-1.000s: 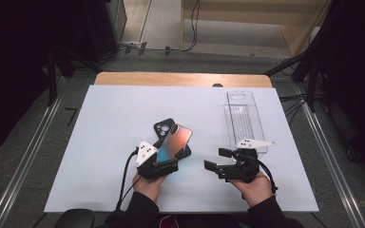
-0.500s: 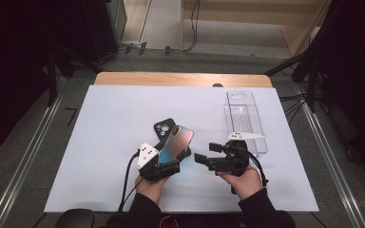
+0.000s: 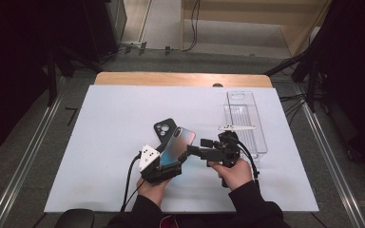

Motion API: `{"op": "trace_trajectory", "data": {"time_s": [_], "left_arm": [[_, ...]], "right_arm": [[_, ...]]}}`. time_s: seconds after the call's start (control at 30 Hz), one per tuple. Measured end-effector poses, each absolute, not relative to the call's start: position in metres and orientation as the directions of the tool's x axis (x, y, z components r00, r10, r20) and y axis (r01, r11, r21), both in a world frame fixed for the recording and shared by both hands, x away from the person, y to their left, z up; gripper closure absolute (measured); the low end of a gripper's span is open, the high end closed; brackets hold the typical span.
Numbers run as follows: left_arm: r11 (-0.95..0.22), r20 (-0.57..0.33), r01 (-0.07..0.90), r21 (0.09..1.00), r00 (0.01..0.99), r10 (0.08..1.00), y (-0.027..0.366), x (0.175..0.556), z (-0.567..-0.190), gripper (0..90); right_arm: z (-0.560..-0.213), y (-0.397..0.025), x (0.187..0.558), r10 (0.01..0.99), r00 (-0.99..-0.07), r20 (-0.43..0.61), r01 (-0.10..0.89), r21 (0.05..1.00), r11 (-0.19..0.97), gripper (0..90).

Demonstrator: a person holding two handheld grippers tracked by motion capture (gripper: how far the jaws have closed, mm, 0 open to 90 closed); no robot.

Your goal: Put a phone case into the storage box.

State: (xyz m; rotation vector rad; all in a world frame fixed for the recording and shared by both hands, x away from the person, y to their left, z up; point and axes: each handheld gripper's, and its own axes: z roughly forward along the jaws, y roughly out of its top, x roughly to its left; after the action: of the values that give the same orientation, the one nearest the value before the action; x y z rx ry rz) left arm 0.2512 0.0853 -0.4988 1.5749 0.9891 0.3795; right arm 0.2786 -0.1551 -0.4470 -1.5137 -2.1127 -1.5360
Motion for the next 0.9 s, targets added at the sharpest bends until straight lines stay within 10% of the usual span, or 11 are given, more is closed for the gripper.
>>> {"op": "trace_trajectory", "data": {"time_s": [0.53, 0.9], "left_arm": [[0.052, -0.289, 0.388, 0.92, 0.584, 0.758, 0.085, 0.25, -0.497, 17.2], [0.066, -0.305, 0.396, 0.916, 0.579, 0.756, 0.084, 0.248, -0.5, 17.2]], "right_arm": [[-0.453, -0.143, 0.301, 0.63, -0.442, 0.639, 0.806, 0.591, -0.035, 25.2], [-0.453, -0.138, 0.312, 0.619, -0.378, 0.688, 0.848, 0.526, -0.068, 48.3]]}}
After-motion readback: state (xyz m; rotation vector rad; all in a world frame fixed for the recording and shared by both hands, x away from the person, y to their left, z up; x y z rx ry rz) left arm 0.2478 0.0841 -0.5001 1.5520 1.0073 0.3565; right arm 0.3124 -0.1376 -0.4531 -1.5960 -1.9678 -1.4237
